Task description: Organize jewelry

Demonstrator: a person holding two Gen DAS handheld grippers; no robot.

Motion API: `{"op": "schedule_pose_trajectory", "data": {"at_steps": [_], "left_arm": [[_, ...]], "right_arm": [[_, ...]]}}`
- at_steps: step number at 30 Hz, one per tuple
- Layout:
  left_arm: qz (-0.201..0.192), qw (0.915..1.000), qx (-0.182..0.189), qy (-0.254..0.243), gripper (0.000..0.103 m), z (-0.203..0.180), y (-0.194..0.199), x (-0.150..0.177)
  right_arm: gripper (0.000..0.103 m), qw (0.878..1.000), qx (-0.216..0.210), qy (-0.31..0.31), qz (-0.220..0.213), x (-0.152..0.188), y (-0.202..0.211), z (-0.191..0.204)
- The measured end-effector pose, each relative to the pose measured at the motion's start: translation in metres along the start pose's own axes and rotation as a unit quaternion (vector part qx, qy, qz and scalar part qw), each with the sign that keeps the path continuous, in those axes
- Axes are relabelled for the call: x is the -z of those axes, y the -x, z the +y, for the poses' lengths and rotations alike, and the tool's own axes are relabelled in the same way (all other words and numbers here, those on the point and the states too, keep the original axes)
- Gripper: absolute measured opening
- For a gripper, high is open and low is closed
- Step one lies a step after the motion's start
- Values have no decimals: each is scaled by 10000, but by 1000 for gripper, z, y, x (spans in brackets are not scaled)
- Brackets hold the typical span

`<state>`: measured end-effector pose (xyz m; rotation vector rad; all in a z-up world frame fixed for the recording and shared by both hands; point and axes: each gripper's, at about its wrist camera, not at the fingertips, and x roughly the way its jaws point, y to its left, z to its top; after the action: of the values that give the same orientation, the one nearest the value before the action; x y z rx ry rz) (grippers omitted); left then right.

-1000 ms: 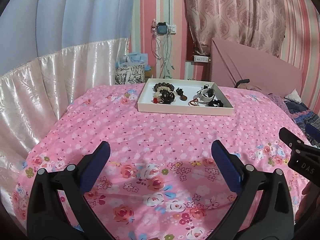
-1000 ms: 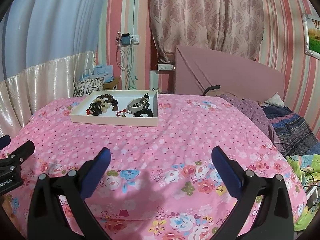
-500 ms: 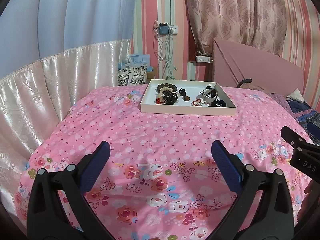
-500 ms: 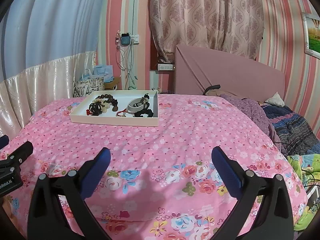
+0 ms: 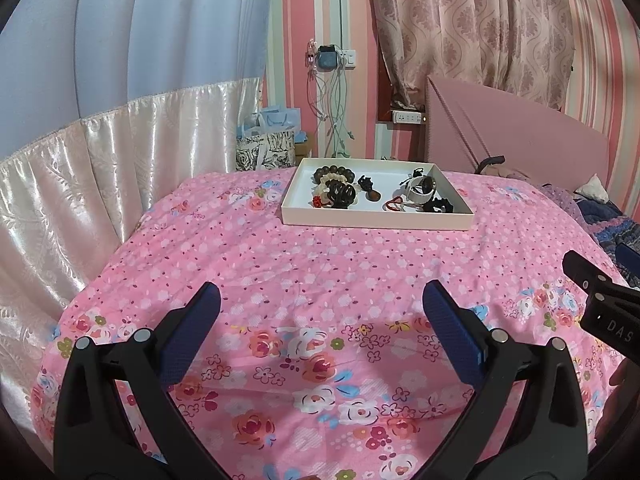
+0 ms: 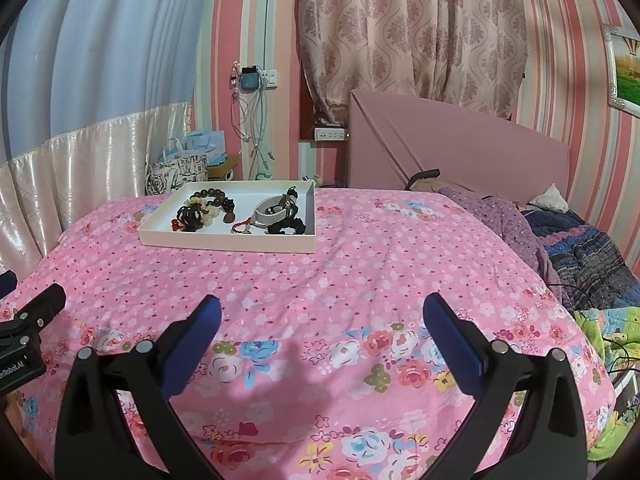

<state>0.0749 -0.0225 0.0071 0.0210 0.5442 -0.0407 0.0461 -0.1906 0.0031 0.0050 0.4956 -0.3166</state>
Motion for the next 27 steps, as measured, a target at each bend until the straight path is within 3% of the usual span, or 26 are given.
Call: {"op": "schedule_pose_trajectory", "data": {"at_steps": [27], "left_arm": [[-84, 9999, -87, 5, 100, 1, -2, -2]], "right_arm": [[101, 10000, 15, 6, 29, 2, -2, 2]]}}
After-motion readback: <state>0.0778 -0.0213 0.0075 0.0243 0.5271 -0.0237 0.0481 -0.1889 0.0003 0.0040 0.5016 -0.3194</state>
